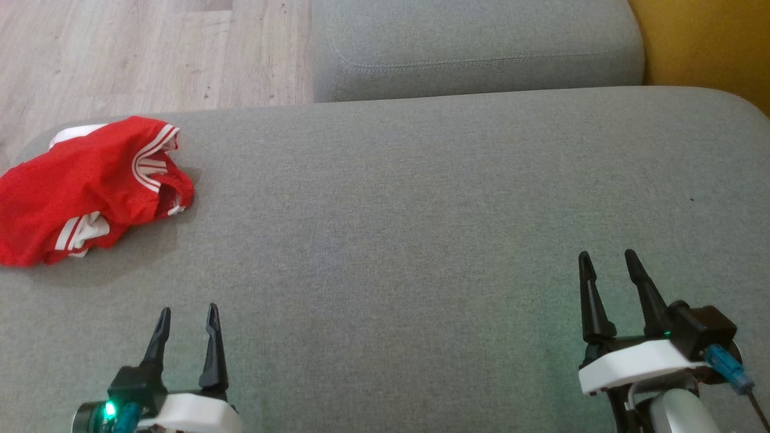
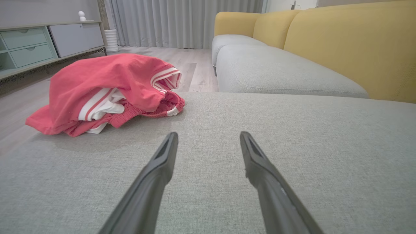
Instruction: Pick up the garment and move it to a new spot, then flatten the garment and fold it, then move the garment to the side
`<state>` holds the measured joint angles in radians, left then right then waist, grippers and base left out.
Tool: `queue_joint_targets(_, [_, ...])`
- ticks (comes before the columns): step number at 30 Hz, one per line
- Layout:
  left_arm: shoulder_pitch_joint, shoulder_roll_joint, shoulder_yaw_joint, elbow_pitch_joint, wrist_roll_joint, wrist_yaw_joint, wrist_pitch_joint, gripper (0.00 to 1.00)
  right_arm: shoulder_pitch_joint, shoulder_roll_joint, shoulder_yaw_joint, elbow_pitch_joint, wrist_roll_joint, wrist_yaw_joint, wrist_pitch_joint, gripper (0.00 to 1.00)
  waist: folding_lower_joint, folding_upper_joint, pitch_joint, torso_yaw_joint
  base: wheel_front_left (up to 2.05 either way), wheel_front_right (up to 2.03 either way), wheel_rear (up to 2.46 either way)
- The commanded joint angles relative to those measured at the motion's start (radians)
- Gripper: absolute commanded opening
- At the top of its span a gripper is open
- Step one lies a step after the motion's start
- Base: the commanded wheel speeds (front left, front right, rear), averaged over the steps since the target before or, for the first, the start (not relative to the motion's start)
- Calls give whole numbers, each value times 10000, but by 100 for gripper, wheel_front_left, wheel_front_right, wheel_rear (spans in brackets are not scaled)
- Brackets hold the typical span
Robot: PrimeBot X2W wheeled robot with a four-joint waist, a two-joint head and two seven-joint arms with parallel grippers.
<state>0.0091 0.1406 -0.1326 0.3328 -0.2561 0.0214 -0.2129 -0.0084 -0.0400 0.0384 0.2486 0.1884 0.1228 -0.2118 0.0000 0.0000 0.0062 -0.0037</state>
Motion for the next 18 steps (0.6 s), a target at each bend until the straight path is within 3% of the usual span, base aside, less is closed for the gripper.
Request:
queue_joint_targets(1, [-150, 214, 240, -331, 287, 103, -163, 100, -276, -97, 209, -270, -321, 72, -173, 100, 0, 0, -4, 1, 0, 0, 0])
queue_joint_targets(12, [63, 358, 584, -214, 1085, 324, -486, 100, -285, -102, 177, 127, -991, 79, -497, 100, 0, 0, 9, -1, 0, 0, 0])
queue_joint_targets(18, [59, 322, 696, -228, 980, 338, -488, 100, -322, -102, 154, 411, -830, 79, -500, 100, 0, 0, 11, -9, 0, 0, 0])
